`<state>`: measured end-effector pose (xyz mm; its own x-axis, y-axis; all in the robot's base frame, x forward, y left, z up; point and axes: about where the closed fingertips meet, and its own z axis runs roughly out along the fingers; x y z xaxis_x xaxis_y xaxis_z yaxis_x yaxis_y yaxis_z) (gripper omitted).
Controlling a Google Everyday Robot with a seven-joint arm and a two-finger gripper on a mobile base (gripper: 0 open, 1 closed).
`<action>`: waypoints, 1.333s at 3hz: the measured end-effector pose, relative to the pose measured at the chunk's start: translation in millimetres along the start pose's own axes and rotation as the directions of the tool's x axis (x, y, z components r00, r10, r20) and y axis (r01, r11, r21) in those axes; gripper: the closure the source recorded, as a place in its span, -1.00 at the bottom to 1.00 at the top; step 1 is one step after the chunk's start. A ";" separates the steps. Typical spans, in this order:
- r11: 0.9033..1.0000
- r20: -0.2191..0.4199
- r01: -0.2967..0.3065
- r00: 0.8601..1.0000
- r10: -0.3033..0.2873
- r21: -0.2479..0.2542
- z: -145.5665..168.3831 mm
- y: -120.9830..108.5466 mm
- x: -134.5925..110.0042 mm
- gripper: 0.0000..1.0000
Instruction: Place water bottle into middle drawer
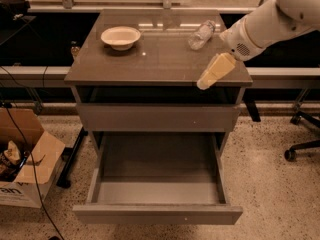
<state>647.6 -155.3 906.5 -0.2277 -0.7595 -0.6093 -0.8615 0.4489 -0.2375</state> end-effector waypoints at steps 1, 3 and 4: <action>0.998 0.056 -0.045 0.998 0.043 0.039 22.8 -31.2 -3.3 -1.00; 0.978 0.172 -0.177 0.973 0.155 0.115 43.1 -89.3 14.0 -1.00; 0.967 0.235 -0.231 0.951 0.201 0.111 58.8 -119.3 20.5 -1.00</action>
Offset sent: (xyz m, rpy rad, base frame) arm 0.1056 -0.0470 -0.0139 0.2082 -0.1390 -0.2298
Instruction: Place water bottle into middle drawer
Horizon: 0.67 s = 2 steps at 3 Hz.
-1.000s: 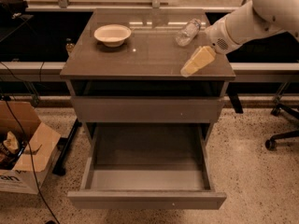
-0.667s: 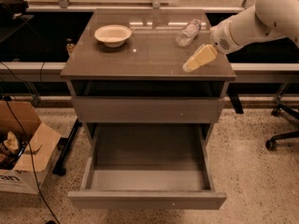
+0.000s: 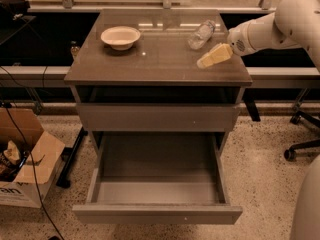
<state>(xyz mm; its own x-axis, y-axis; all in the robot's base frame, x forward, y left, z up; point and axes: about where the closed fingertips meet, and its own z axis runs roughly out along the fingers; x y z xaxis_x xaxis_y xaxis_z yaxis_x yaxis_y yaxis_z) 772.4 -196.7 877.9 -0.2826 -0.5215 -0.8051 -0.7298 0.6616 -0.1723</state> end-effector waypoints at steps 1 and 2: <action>1.000 0.000 0.000 1.000 0.000 0.000 0.0 0.0 0.0 -1.00; 0.999 0.057 -0.016 0.998 0.014 0.033 13.0 -6.2 -9.1 -1.00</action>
Offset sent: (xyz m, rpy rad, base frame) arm 0.0439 0.0173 0.0086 0.1294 -0.1577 -0.0905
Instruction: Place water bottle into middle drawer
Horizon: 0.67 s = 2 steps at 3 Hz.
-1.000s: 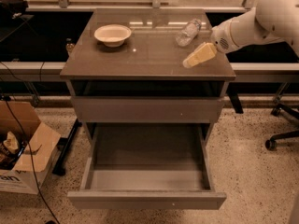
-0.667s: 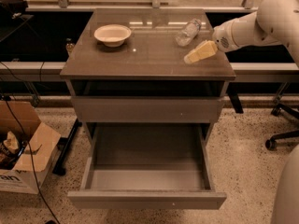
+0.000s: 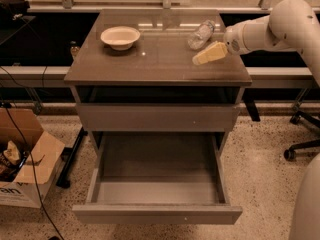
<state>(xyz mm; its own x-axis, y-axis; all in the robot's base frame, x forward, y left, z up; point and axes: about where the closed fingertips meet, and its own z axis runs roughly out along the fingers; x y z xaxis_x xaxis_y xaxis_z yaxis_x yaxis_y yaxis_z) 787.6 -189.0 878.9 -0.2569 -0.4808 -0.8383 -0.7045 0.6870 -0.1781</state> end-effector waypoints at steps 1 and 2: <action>1.000 0.078 -0.010 0.997 0.009 0.020 34.0 -8.4 -17.9 -1.00; 0.998 0.183 -0.064 0.981 0.058 0.028 70.0 -25.4 -39.5 -1.00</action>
Offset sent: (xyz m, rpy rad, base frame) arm 0.1038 0.0452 0.0097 0.2256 -0.1513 -0.0356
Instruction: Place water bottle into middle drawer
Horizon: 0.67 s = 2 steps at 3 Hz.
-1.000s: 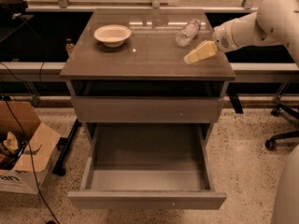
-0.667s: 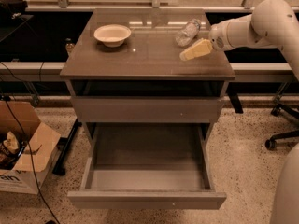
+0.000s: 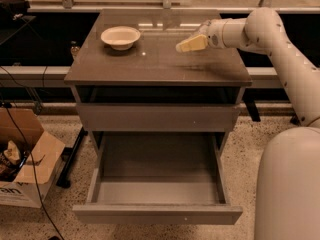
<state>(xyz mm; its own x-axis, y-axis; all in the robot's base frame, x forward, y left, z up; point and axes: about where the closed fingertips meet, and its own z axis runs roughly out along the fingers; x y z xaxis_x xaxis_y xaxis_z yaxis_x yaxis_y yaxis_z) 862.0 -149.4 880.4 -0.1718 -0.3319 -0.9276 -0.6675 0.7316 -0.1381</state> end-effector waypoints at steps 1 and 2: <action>0.999 0.058 -0.038 0.998 0.037 0.023 18.2 -12.0 -7.4 -1.00; 0.993 0.099 -0.097 0.991 0.091 0.066 27.4 -30.1 -5.0 -1.00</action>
Offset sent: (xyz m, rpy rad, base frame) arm 0.0641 -0.0239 0.0021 0.1949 -0.0596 -0.1709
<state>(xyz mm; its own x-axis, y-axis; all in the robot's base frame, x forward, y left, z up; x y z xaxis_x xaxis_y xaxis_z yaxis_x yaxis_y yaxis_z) 902.8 -153.4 879.7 -0.1588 -0.2034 -0.9661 -0.5981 0.7984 -0.0698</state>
